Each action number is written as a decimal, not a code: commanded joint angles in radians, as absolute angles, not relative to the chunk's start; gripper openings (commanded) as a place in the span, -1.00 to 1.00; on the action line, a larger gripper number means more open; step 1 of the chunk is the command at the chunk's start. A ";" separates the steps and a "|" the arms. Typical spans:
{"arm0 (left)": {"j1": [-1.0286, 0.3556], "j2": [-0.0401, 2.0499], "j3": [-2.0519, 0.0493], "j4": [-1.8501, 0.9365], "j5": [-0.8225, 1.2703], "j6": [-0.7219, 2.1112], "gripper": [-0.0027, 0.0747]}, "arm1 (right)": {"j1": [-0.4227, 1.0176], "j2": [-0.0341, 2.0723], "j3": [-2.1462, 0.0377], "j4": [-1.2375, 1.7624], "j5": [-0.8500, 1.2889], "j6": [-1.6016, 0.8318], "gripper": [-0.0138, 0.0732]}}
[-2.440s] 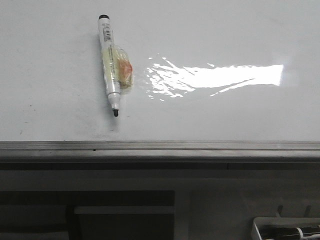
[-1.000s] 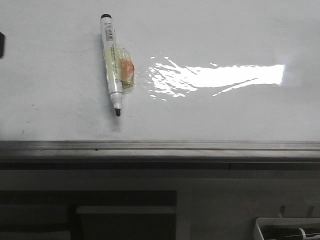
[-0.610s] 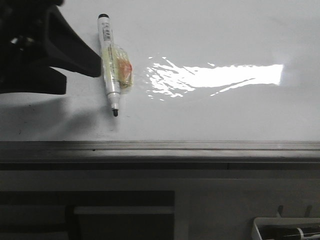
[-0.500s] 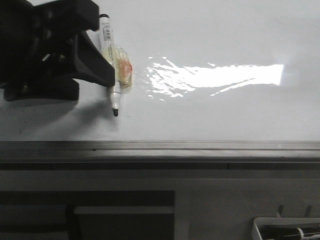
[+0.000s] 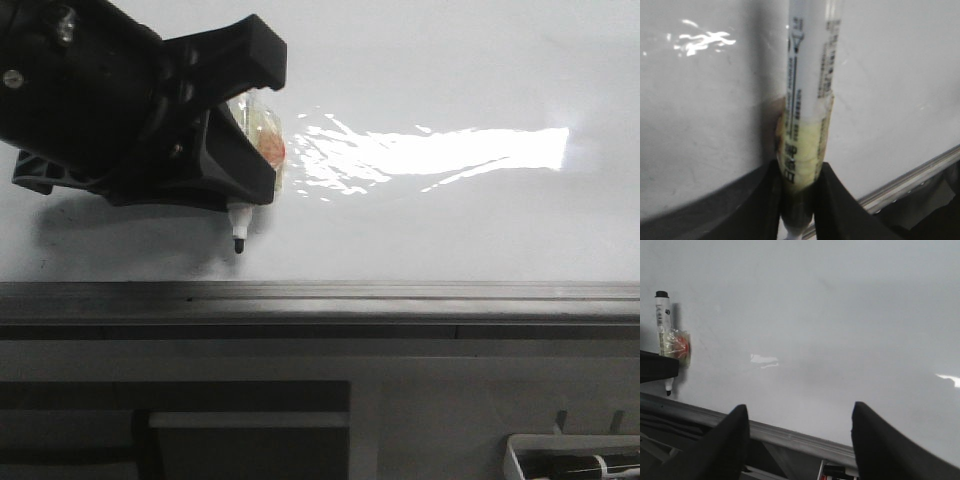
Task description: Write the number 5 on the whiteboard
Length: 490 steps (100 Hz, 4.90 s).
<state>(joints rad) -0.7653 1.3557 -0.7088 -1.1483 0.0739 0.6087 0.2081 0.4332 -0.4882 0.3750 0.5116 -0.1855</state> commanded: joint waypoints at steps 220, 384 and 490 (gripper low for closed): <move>-0.763 1.100 -0.797 -0.628 0.597 1.269 -0.98 | 0.627 1.218 -0.714 1.534 0.648 -1.552 -0.53; -0.761 0.270 -0.358 -0.617 0.117 0.447 -0.83 | 0.627 0.867 -0.714 0.535 0.202 -0.696 -0.78; -0.761 0.272 -0.358 -0.617 0.127 0.447 -0.98 | 0.575 1.090 -0.729 0.557 0.069 -0.696 -0.78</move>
<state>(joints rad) -0.7544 0.2585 -0.3306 -0.6035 0.1861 0.4563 0.5897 1.0899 -0.6989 0.5582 0.1214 -0.6915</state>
